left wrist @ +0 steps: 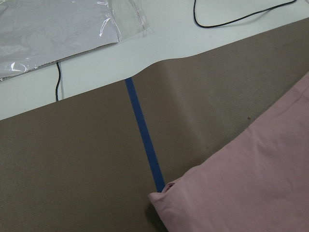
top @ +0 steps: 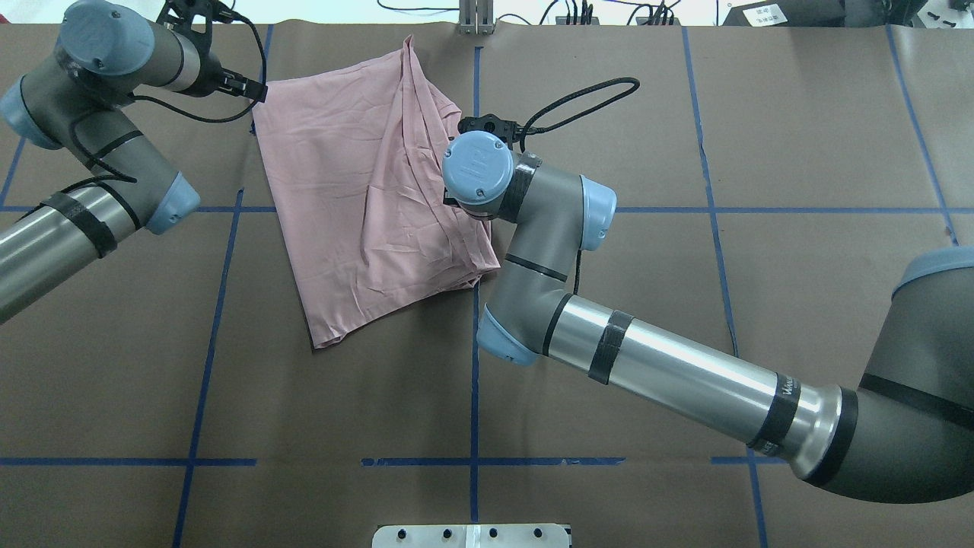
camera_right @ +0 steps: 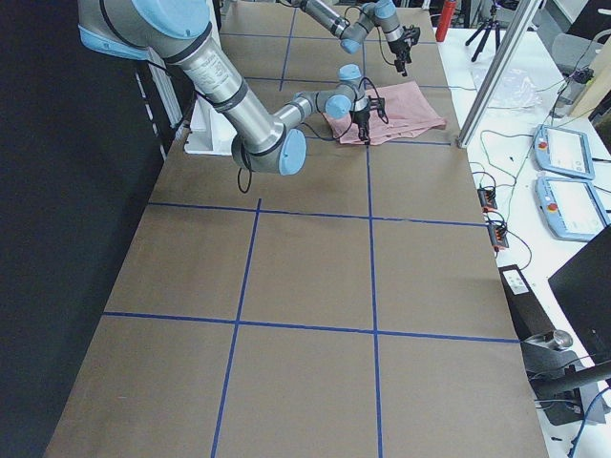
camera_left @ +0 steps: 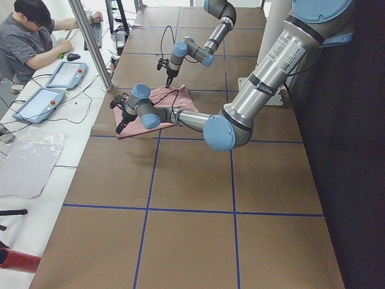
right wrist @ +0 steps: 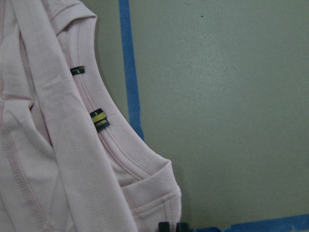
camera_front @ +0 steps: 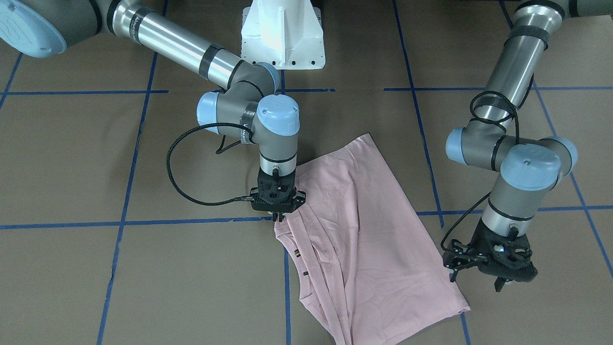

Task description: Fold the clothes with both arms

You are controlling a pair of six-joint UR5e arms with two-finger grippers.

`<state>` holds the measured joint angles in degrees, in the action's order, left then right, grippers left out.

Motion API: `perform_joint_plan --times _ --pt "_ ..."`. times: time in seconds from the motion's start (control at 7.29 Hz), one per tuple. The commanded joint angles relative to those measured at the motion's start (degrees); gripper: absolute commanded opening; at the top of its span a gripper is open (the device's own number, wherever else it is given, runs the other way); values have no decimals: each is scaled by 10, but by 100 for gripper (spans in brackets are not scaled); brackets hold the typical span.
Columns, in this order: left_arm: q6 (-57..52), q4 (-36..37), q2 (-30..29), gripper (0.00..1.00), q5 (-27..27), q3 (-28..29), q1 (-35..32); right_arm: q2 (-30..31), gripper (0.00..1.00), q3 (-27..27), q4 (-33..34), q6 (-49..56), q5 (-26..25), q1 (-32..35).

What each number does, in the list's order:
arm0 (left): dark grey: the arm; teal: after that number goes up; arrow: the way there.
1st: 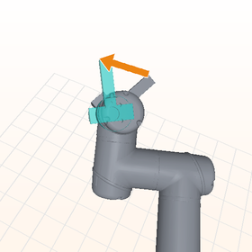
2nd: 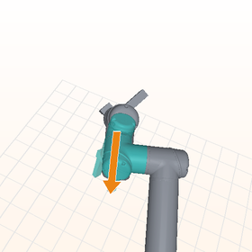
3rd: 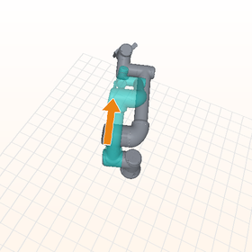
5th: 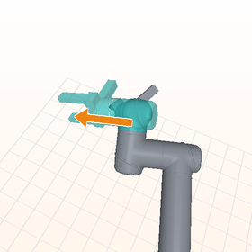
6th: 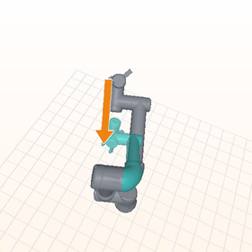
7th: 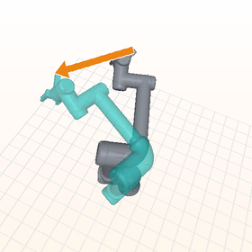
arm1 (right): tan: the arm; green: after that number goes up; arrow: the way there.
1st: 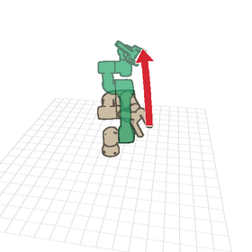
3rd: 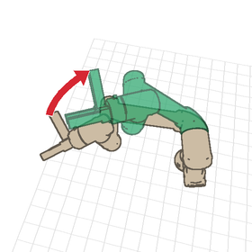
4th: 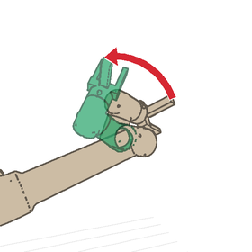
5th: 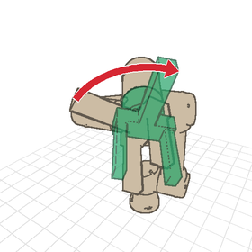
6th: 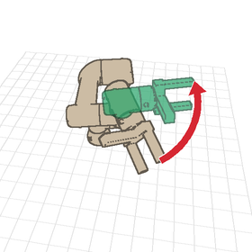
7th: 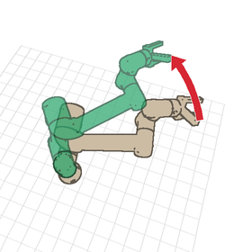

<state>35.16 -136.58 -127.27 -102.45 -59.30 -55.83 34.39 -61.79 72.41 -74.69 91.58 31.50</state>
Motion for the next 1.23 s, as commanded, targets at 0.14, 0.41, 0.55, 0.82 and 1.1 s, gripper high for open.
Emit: perform_joint_plan --times 0.14,0.41,0.55,0.82,1.1 --pt "0 0 0 100 0 0 0 3 0 -9 2 2 -1 0" --pt "0 0 5 100 0 -14 2 57 0 -86 15 2 -2 -1" --pt "0 0 15 100 0 -30 3 125 0 -174 25 2 -25 -21" --pt "0 0 17 100 0 -35 4 260 0 -352 44 2 -81 -84" --pt "0 0 17 100 0 -36 5 320 0 -407 50 2 -126 -125"
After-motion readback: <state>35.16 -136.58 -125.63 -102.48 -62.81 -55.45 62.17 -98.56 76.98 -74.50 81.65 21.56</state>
